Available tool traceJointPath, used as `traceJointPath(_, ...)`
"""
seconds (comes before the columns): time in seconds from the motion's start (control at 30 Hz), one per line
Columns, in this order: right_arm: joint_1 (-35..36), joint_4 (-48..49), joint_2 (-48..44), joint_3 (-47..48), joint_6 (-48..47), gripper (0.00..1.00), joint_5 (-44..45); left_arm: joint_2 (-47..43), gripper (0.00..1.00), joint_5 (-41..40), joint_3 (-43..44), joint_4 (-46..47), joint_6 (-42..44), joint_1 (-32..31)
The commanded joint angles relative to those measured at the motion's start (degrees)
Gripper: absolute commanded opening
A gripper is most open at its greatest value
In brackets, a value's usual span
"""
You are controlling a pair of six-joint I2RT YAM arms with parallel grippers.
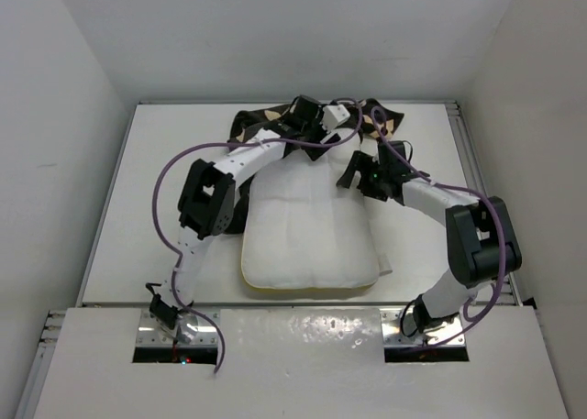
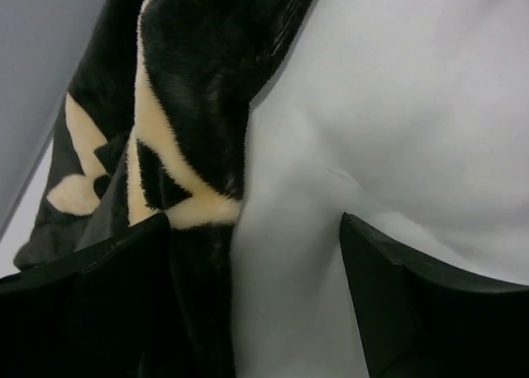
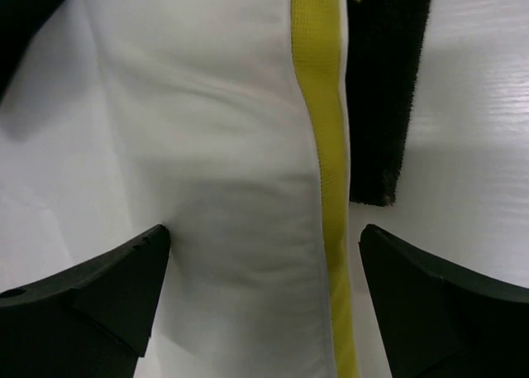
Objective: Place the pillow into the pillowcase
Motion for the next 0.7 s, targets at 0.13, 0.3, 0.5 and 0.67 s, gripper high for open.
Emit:
traceJointPath(0.13,1.94,13.9,0.55,-5.74,0.02,0.57,-8.32,0.82,0.36,-6.88,2.63,6.53,-0.65,0.49)
traceJointPath(0.3,2.12,14.18,-0.41,-6.8,0.29,0.0,-9.46,-2.17,0.0,9.63,2.97,-2.32,-0.38,0.76)
traceJointPath(0.5,4.4,15.83,-8.39,-7.59,-3.22,0.0,-7.36,-8.24,0.0,28.36,6.04,-16.63,6.9,-1.96)
traceJointPath(0.67,7.75,23.39,-16.58,-8.9,-6.39,0.0,-3.67,-9.56,0.0,43.45,14.3,-31.59,17.77,-3.37)
